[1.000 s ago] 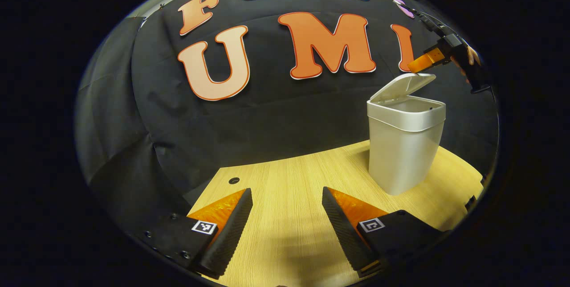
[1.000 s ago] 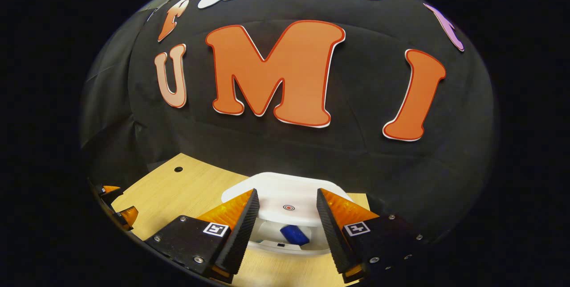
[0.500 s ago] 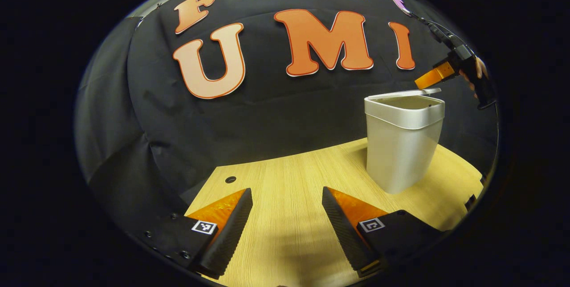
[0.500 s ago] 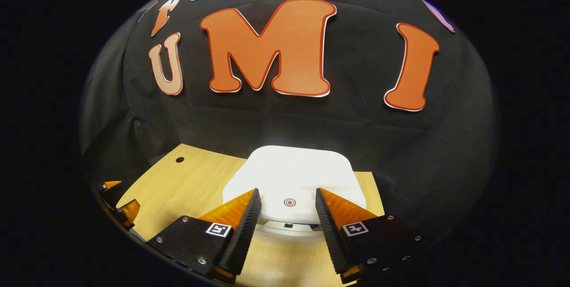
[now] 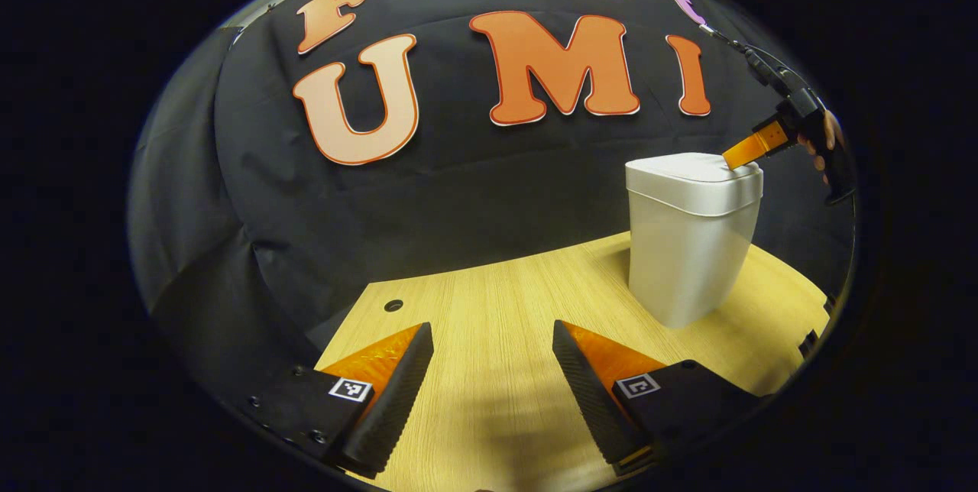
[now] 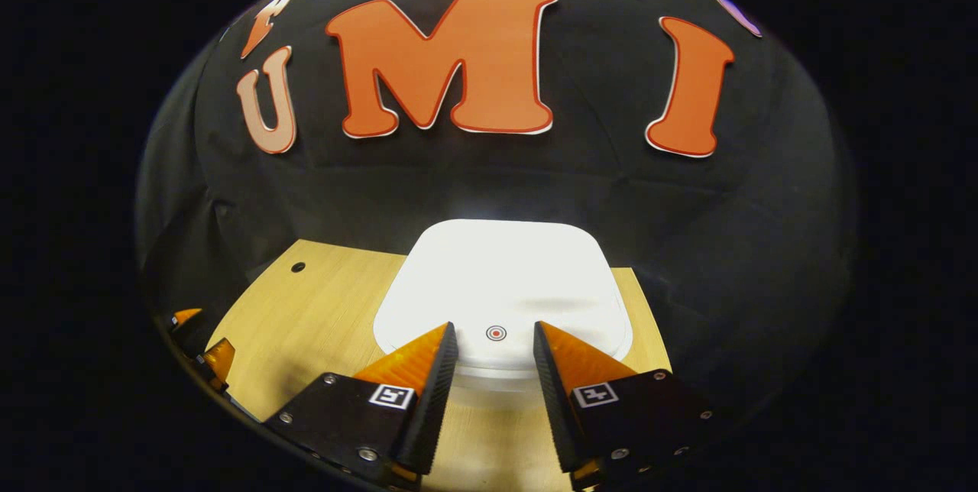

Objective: Press the lid of the desktop garbage bin to open it, pick up the crumpled paper on the desktop and throw it into the bin, then pick up the pop can on the desktop and drop it into the bin, and finally close the garbage bin lid.

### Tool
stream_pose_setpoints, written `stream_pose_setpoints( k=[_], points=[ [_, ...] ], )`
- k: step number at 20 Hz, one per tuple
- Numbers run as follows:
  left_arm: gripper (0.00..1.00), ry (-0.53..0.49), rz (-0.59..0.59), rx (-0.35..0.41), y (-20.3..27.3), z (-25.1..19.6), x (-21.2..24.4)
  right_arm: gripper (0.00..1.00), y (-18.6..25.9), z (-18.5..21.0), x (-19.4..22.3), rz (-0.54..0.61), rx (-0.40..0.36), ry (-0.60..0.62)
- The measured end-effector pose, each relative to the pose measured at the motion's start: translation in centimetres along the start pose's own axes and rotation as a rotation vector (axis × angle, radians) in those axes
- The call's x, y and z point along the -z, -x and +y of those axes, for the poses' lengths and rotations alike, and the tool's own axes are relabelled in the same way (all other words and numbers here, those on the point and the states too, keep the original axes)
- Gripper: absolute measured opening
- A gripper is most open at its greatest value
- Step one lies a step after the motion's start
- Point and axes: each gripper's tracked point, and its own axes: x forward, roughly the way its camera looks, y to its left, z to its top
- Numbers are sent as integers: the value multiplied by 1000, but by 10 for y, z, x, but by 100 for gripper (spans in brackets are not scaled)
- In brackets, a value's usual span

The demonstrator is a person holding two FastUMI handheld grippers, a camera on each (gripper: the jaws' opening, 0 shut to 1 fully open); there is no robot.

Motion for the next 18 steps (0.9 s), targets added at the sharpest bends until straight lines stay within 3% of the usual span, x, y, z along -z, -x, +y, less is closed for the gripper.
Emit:
stream_pose_setpoints(
  k=[1,2,5,7,11,12,13,15,16,17,18],
  points=[
    [96,0,-1,-1,-1,0,0,55,2,-1,1,-4,8,0],
    [100,0,-3,2,-1,0,0,53,1,0,1,-2,14,2],
    [100,-2,-6,5,-1,2,0,44,3,2,9,16,39,17],
    [100,2,-7,9,-1,2,0,44,5,2,18,47,57,50],
    [100,-12,-25,23,-3,3,-4,41,2,3,15,26,46,-43],
    [100,-15,-27,30,-3,2,-4,34,4,3,15,27,40,-27],
    [100,-20,-29,36,-2,2,-5,41,4,3,15,37,36,-11],
    [100,-29,-44,37,-3,4,-7,41,5,4,15,59,28,-23],
    [100,-26,-49,39,-3,4,-8,34,5,3,15,68,23,-37],
    [100,-20,-48,40,-4,3,-8,41,4,3,14,73,15,-60],
    [100,-14,-43,37,-4,4,-7,41,5,3,14,85,3,-87]
  ],
)
